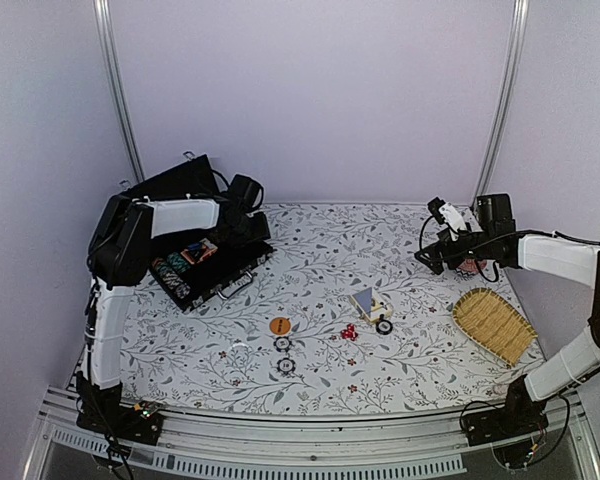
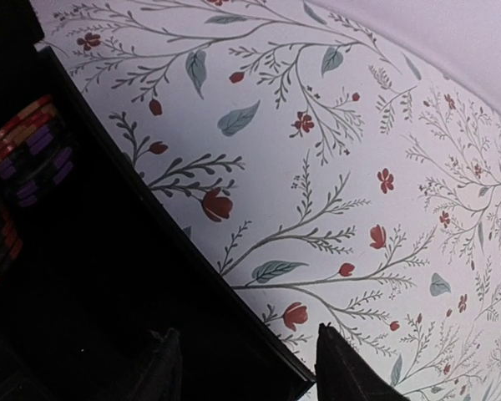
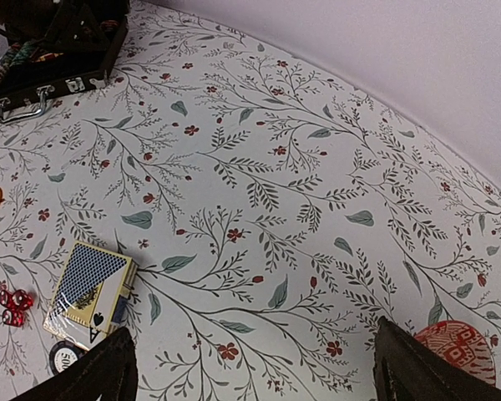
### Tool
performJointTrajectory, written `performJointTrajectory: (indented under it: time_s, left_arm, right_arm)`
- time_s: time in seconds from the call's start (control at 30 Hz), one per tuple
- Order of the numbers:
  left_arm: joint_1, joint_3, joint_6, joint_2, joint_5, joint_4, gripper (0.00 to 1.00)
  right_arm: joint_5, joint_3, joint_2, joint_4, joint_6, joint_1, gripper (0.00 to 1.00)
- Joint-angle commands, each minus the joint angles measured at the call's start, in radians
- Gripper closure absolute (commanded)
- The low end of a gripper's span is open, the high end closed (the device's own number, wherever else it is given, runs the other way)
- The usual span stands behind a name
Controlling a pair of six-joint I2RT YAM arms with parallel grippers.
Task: Pack up texas hold em set
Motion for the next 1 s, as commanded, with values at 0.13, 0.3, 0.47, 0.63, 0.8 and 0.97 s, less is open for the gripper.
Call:
performJointTrajectory:
  time_s: [0.13,0.3,0.47,0.63,0.8,0.97]
  left_arm:
    - [-0.014,0.056,-0.013,0.065,0.011,-0.023,0.45]
    - [-0.015,0.119,0.002,0.116,0.031,-0.034,0.46]
    - [-0.020,0.184,0.011,0.168,0.068,-0.064,0.48]
    - [-0.040,0.217,0.048,0.193,0.103,-0.064,0.51]
    - [-0.061,0.234,0.068,0.217,0.150,-0.063,0.58]
    - [-0.097,0.230,0.094,0.231,0.185,-0.043,0.61]
  right_arm:
    - [0.018,0.005,-0.014,0.004,-0.021,0.016,0.02]
    - [0.019,0.002,-0.013,0.003,-0.029,0.015,0.02]
    - [0.028,-0.001,-0.014,0.003,-0.036,0.016,0.02]
    - [0.032,-0.003,-0.011,0.004,-0.041,0.016,0.02]
    - [0.044,-0.001,-0.001,0.000,-0.048,0.015,0.02]
    - [0.044,-0.001,0.006,-0.001,-0.052,0.016,0.02]
